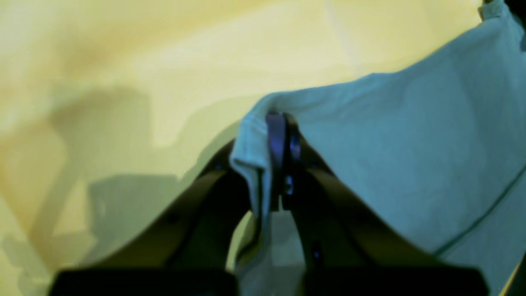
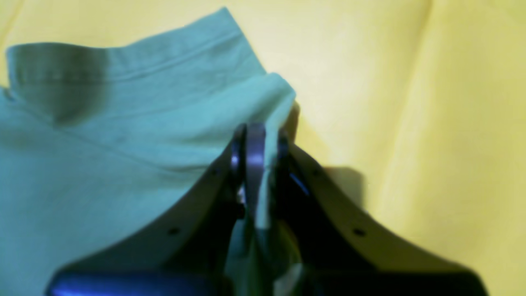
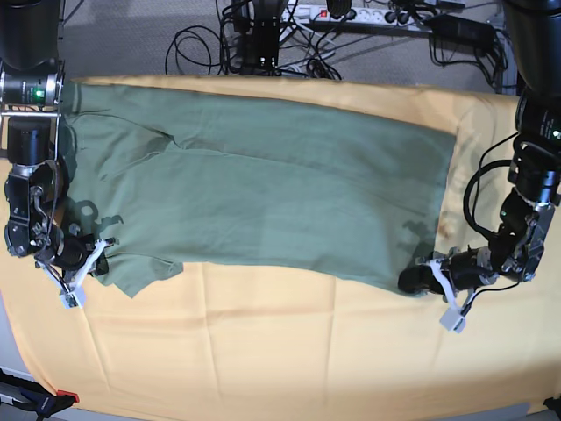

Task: Fold the T-shirt properly
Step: 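Pull the held hem corners toward the robot to straighten the shirt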

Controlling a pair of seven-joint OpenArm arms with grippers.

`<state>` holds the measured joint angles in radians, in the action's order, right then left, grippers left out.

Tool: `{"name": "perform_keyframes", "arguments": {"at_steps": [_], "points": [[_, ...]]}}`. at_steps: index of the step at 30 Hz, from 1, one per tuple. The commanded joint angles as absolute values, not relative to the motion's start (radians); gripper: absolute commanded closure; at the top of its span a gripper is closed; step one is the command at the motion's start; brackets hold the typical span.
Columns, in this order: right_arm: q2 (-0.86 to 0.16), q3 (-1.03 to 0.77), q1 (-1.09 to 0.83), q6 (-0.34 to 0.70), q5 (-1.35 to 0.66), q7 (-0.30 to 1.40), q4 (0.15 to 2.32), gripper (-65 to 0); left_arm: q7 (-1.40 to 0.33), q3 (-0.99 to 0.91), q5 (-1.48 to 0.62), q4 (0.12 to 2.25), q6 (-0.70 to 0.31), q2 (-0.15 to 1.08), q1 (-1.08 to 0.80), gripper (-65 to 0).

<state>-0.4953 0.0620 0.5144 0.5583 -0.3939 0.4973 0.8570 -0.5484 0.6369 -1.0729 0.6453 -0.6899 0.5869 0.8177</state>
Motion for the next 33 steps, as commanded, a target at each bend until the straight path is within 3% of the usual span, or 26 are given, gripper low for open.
{"name": "perform_keyframes", "arguments": {"at_steps": [1,9,18,27,33], "points": [[-0.513,0.064,0.567,0.548,-0.395,0.464,0.872,0.0,-0.516,0.626,-1.071,0.654,-0.698,0.595,0.857,0.0],[-0.513,0.068,0.67,0.484,-0.334,0.463,0.872,0.0,-0.419,0.626,-0.94,0.654,-0.697,0.583,0.86,0.0],[-0.51,0.068,0.692,0.483,-0.331,0.453,0.872,0.0,-0.416,0.626,-0.925,0.654,-0.691,0.585,0.885,0.0],[-0.511,0.068,0.692,0.623,-0.347,0.542,0.872,0.0,-0.671,0.626,-1.127,0.654,-0.698,0.585,0.895,0.0],[-0.513,0.067,0.692,0.698,-0.511,0.659,0.872,0.0,-0.837,0.626,-1.306,0.655,-0.698,0.585,0.896,0.0]]}}
